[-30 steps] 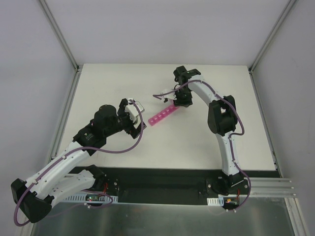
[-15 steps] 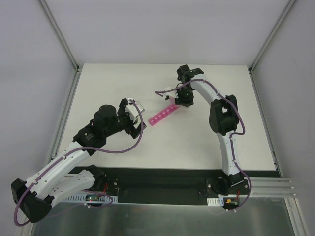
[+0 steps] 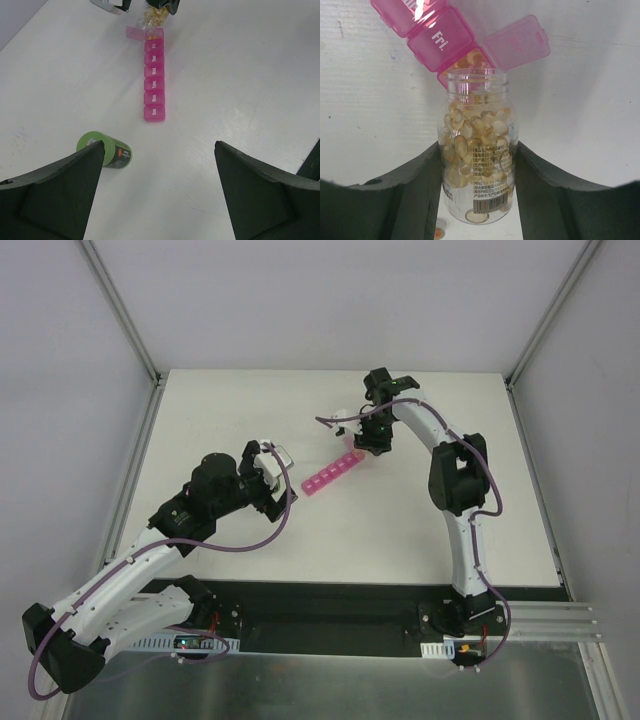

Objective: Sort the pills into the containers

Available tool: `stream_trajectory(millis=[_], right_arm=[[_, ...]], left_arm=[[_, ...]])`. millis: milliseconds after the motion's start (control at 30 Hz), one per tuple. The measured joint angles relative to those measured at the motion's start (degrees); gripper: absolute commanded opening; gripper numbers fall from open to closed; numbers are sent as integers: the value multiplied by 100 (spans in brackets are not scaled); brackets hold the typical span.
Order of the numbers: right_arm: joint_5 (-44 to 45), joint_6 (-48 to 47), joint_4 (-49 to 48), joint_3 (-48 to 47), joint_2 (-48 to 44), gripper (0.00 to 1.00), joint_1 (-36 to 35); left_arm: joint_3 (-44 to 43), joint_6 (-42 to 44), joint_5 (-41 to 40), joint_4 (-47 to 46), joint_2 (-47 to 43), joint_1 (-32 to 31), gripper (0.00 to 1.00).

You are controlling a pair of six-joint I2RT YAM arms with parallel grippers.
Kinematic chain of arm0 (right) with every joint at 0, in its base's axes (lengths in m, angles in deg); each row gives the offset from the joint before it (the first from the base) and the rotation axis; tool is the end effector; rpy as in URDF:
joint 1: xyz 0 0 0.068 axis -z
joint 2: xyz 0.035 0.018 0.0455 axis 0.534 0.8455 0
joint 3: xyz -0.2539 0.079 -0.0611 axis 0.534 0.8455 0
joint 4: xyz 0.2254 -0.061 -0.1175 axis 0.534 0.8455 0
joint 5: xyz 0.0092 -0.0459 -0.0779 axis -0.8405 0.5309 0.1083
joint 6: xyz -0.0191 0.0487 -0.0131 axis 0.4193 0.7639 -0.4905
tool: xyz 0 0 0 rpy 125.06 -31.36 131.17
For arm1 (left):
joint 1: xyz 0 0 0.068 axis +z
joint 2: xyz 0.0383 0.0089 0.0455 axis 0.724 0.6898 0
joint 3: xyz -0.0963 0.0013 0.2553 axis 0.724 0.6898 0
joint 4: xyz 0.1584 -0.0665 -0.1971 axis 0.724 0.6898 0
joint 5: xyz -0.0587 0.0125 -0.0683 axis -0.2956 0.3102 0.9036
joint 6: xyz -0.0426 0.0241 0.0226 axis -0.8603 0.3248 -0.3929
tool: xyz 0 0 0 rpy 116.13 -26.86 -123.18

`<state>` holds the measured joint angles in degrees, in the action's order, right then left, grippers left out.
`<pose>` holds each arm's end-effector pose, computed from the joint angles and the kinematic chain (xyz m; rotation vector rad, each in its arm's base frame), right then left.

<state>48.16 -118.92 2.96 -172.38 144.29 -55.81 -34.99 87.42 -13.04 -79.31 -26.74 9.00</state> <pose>0.4374 0.1988 0.2116 -2.3192 1.4783 -0.0006 0.1542 -0.1260 0.3308 0.9366 1.5660 -0.4279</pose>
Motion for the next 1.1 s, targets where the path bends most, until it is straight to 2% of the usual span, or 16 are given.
stream_trajectory(millis=[300, 600, 867, 1100], right_arm=[[-149, 85, -44, 17, -111, 50, 70], [-807, 396, -155, 238, -267, 50, 256], [-2055, 1174, -592, 723, -833, 50, 627], [-3451, 2479, -1731, 2011, -2004, 50, 1154]], left_arm=[[0, 0, -2, 0, 0, 0, 91], [0, 0, 0, 0, 0, 2, 91], [0, -4, 0, 0, -2, 2, 91], [11, -378, 243, -236, -109, 188, 99]])
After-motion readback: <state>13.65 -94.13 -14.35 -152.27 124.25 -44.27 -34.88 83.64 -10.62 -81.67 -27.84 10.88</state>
